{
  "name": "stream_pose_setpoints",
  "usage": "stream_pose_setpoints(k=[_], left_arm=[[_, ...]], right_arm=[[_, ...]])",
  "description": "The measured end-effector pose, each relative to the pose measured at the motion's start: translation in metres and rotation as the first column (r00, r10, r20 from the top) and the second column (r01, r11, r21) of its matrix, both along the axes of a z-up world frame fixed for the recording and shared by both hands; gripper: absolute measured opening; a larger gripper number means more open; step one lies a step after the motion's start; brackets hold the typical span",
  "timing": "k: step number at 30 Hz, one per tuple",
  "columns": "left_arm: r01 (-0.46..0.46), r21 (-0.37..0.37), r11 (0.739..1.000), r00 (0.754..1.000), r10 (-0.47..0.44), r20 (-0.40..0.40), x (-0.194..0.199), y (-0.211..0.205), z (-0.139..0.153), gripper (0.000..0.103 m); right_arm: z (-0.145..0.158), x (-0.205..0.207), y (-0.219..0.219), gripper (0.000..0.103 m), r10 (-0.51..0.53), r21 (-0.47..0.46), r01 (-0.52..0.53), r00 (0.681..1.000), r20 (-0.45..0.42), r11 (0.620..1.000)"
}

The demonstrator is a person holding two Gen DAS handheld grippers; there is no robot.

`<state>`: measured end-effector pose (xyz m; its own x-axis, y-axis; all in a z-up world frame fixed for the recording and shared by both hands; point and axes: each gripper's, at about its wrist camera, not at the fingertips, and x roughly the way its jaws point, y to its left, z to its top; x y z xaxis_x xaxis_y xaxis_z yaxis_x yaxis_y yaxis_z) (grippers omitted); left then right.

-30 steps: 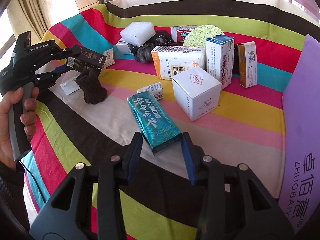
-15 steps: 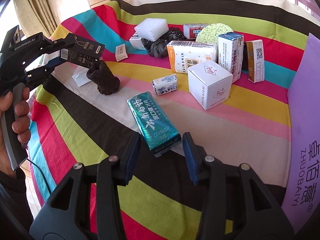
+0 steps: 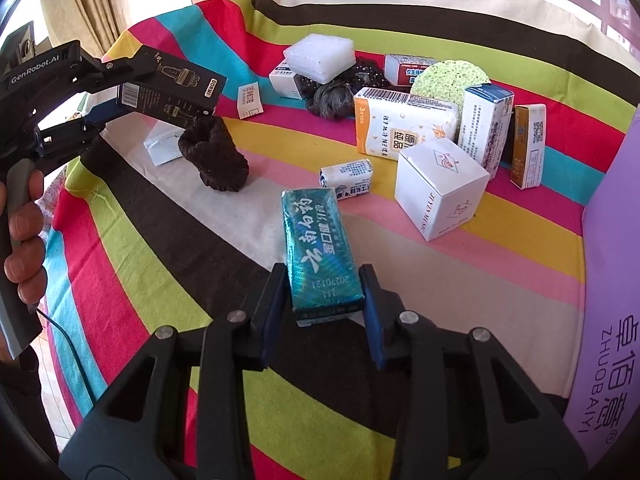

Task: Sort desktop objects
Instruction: 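Grasp the black DORMI box with the left tool while the right grasps the teal box, then carry both boxes over the lavender box and open both tools to drop them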

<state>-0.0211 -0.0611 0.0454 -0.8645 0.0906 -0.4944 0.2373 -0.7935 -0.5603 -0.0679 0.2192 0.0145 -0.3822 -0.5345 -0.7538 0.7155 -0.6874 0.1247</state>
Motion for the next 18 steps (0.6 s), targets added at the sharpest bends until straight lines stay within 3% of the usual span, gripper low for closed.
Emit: stream_pose_setpoints(k=[11, 15, 18], left_arm=[[0.139, -0.033, 0.99, 0.985, -0.142, -0.1, 0.012, 0.061, 0.042, 0.04], [0.25, -0.041, 0.967, 0.955, -0.253, -0.157, 0.019, 0.106, 0.058, 0.04], [0.347, -0.045, 0.937, 0.914, -0.349, -0.21, 0.024, 0.145, 0.066, 0.04]], right_arm=[[0.073, 0.025, 0.077, 0.038, -0.141, -0.239, 0.125, 0.989, -0.049, 0.963], [0.101, 0.043, 0.117, 0.038, -0.203, -0.29, 0.166, 0.974, -0.102, 0.942], [0.119, 0.056, 0.143, 0.038, -0.264, -0.313, 0.208, 0.953, -0.15, 0.927]])
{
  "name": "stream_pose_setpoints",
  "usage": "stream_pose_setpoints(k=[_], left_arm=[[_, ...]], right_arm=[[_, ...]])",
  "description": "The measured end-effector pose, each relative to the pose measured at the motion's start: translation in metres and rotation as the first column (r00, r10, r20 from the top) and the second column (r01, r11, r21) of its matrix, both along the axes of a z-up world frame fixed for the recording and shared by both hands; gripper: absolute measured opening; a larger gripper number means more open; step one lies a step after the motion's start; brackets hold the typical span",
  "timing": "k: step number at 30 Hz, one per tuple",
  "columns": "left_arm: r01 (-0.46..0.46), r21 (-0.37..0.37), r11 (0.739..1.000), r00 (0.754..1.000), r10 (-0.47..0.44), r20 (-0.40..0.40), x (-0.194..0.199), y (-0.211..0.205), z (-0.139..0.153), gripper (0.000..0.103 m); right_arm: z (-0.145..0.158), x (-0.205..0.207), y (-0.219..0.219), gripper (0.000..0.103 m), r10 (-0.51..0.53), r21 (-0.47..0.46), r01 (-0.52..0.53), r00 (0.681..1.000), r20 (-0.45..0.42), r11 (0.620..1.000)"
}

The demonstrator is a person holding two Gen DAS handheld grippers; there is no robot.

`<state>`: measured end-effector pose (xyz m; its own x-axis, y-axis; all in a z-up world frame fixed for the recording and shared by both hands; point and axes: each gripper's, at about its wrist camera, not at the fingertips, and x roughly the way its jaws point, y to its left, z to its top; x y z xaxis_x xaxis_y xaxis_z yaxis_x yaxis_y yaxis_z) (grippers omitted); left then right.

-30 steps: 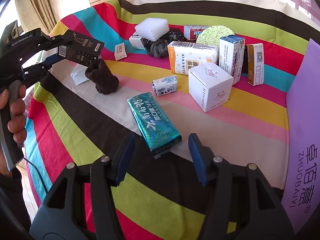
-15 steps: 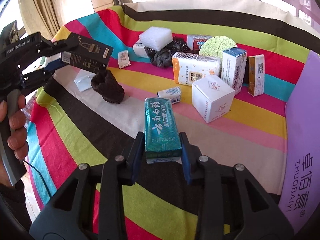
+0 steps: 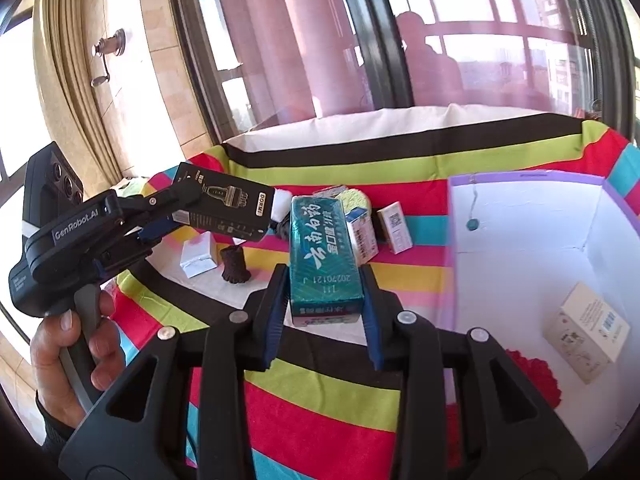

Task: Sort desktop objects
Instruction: 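Carry both boxes over the lavender box and open both tools to drop them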

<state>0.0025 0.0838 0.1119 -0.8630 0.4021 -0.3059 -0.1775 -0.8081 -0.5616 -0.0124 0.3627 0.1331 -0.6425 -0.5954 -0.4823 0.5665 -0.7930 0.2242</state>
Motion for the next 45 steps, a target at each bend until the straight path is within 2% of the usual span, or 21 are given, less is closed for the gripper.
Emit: stream_pose_setpoints(k=[4, 10, 18, 26, 28, 30, 34, 40, 43, 45], left_arm=[[0.144, -0.002, 0.99, 0.989, -0.144, -0.028, 0.008, 0.054, 0.0, 0.04], [0.322, -0.042, 0.946, 0.947, -0.322, -0.01, 0.02, 0.124, -0.009, 0.04], [0.425, -0.086, 0.901, 0.905, -0.422, 0.059, 0.023, 0.167, -0.027, 0.04], [0.432, -0.098, 0.897, 0.901, -0.422, 0.103, 0.02, 0.172, -0.038, 0.041], [0.426, -0.1, 0.899, 0.903, -0.417, 0.102, 0.02, 0.171, -0.037, 0.045], [0.414, -0.096, 0.905, 0.909, -0.405, 0.098, 0.021, 0.168, -0.037, 0.056], [0.393, -0.09, 0.915, 0.918, -0.385, 0.09, 0.02, 0.159, -0.036, 0.058], [0.322, -0.08, 0.943, 0.946, -0.316, 0.077, 0.02, 0.129, -0.034, 0.059], [0.25, -0.071, 0.966, 0.967, -0.245, 0.072, 0.018, 0.102, -0.034, 0.061], [0.182, -0.076, 0.98, 0.982, -0.178, 0.062, 0.019, 0.08, -0.034, 0.067]], right_arm=[[0.006, 0.007, 0.043, 0.038, -0.114, -0.006, 0.114, 0.993, -0.02, 0.994], [-0.008, 0.003, 0.113, 0.038, -0.268, -0.036, 0.269, 0.963, 0.04, 0.962], [-0.024, -0.006, 0.157, 0.038, -0.36, -0.03, 0.364, 0.928, 0.091, 0.931], [-0.029, -0.009, 0.159, 0.038, -0.372, -0.009, 0.374, 0.924, 0.093, 0.927], [-0.029, -0.009, 0.158, 0.039, -0.371, -0.003, 0.373, 0.924, 0.093, 0.928], [-0.03, -0.008, 0.158, 0.041, -0.368, -0.002, 0.369, 0.925, 0.092, 0.929], [-0.029, -0.005, 0.155, 0.051, -0.361, -0.006, 0.363, 0.928, 0.089, 0.932], [-0.02, 0.001, 0.144, 0.051, -0.343, -0.008, 0.344, 0.937, 0.062, 0.939], [-0.016, 0.004, 0.133, 0.059, -0.321, -0.009, 0.322, 0.946, 0.048, 0.947], [-0.014, 0.006, 0.123, 0.062, -0.305, -0.007, 0.306, 0.952, 0.04, 0.952]])
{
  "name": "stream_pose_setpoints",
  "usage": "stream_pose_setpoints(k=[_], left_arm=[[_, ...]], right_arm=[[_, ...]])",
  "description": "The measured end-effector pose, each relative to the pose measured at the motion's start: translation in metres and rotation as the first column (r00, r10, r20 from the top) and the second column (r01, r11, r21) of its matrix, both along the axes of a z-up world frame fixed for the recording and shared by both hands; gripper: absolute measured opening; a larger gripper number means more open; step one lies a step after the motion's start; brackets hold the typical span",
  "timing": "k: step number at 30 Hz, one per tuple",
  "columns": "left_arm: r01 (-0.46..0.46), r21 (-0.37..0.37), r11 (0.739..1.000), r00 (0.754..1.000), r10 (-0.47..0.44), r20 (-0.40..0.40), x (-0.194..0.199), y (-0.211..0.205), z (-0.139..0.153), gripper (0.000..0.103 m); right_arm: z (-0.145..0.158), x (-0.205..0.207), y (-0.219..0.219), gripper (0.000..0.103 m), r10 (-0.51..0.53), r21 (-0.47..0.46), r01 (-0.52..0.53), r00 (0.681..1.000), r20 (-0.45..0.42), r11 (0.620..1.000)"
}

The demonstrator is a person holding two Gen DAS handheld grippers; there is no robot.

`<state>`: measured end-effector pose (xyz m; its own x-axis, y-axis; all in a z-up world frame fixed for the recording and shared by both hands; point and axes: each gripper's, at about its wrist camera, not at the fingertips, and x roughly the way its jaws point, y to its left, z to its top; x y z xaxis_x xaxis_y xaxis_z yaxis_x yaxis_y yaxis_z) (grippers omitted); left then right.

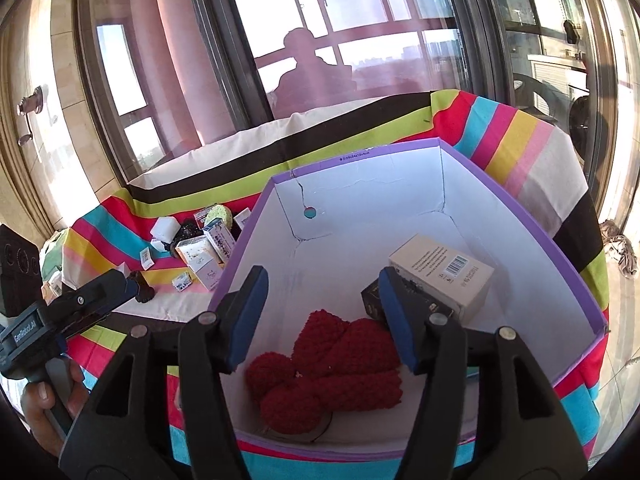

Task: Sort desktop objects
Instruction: 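Carry both boxes over the lavender box and open both tools to drop them, then move both tools back toward the white boxes on the cloth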

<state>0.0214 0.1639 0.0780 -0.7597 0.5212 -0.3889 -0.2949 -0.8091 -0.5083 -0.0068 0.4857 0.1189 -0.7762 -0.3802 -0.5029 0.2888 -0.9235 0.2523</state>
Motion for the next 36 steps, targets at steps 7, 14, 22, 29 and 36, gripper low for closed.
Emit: stream_pose_setpoints(k=[7, 14, 22, 29, 36], left_arm=[[-0.317, -0.064, 0.946, 0.948, 0.314, -0.052, 0.01, -0.086, 0.002, 0.083], [-0.511, -0.125, 0.85, 0.857, 0.515, 0.0, 0.011, -0.156, -0.009, 0.095], [-0.59, -0.191, 0.784, 0.78, 0.615, 0.114, -0.009, -0.206, -0.032, 0.095], [-0.606, -0.239, 0.759, 0.725, 0.65, 0.226, -0.048, -0.231, -0.046, 0.101], [-0.587, -0.405, 0.701, 0.648, 0.707, 0.284, -0.089, -0.238, -0.066, 0.101]], right_arm=[[0.012, 0.007, -0.046, 0.078, 0.08, 0.037, -0.079, 0.996, -0.043, 0.996], [0.022, 0.016, -0.111, 0.088, 0.207, 0.106, -0.198, 0.975, -0.076, 0.974], [0.004, -0.011, -0.187, 0.09, 0.3, 0.194, -0.293, 0.954, -0.004, 0.936], [-0.033, -0.063, -0.234, 0.09, 0.266, 0.243, -0.283, 0.959, 0.101, 0.928], [-0.061, -0.102, -0.247, 0.09, 0.209, 0.211, -0.245, 0.961, 0.18, 0.946]])
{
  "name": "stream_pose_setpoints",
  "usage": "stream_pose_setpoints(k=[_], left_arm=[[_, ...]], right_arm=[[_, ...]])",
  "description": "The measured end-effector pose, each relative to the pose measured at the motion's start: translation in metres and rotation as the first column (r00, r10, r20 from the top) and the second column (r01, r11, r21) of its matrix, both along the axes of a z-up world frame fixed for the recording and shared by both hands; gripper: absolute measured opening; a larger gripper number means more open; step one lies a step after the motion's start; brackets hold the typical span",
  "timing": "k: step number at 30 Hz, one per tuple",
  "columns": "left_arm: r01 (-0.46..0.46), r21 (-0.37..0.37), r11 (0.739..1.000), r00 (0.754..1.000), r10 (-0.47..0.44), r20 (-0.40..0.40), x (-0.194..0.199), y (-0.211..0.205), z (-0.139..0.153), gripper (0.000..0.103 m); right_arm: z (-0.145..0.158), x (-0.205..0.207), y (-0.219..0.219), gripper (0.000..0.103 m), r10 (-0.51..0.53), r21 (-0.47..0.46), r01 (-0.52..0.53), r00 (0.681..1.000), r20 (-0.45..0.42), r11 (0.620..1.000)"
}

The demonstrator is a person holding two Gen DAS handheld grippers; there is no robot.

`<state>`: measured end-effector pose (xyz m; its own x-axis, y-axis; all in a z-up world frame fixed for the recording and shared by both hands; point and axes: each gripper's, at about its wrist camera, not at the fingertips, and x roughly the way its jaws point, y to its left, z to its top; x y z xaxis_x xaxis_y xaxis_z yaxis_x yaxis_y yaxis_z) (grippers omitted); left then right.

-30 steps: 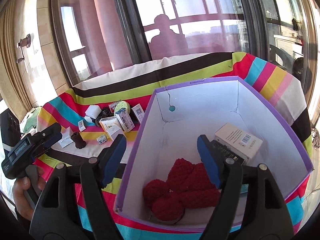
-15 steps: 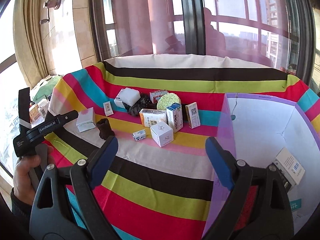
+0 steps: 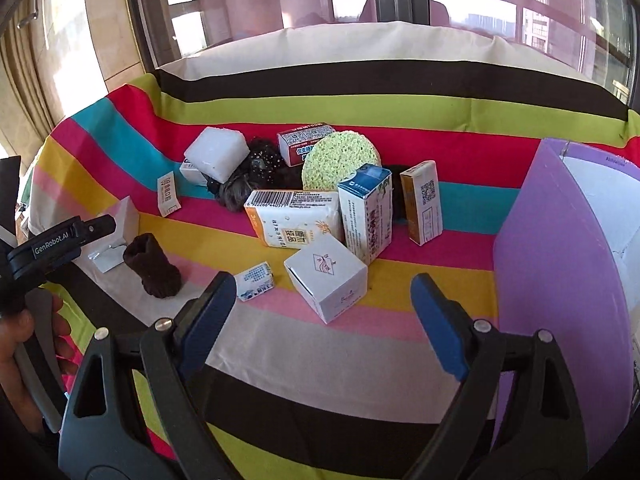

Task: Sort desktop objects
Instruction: 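Move both tools back toward the white boxes on the cloth, then grasp the flat white box with the left tool while the right grasps the white cube box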

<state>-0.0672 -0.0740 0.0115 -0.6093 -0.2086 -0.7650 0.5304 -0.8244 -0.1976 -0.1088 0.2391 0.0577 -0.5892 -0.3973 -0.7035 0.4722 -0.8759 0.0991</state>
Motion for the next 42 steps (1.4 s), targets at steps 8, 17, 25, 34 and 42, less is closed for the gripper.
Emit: stream_pose_setpoints(k=[8, 17, 25, 34, 42], left_arm=[[-0.024, -0.005, 1.0, 0.996, 0.025, 0.083, -0.012, -0.001, -0.026, 0.101], [-0.018, -0.029, 0.999, 0.996, 0.021, 0.082, -0.012, -0.002, -0.027, 0.094], [0.014, -0.044, 0.999, 0.997, -0.011, 0.082, -0.003, -0.004, -0.024, 0.077], [0.029, -0.007, 1.0, 0.999, -0.029, 0.027, 0.028, -0.003, -0.018, 0.072], [0.031, -0.003, 1.0, 0.999, -0.031, -0.036, 0.044, -0.006, -0.001, 0.07]], right_arm=[[-0.018, -0.016, -0.015, 0.09, -0.022, 0.022, 0.021, 0.999, 0.031, 1.0], [-0.034, -0.034, -0.023, 0.09, -0.047, 0.026, 0.045, 0.997, 0.06, 0.999], [-0.039, -0.036, -0.018, 0.061, -0.028, 0.001, 0.028, 0.995, 0.096, 1.0], [-0.031, -0.023, -0.005, 0.06, -0.026, -0.038, 0.029, 0.995, 0.097, 0.999], [-0.005, 0.001, 0.02, 0.06, -0.009, -0.11, 0.014, 0.999, 0.051, 0.994]])
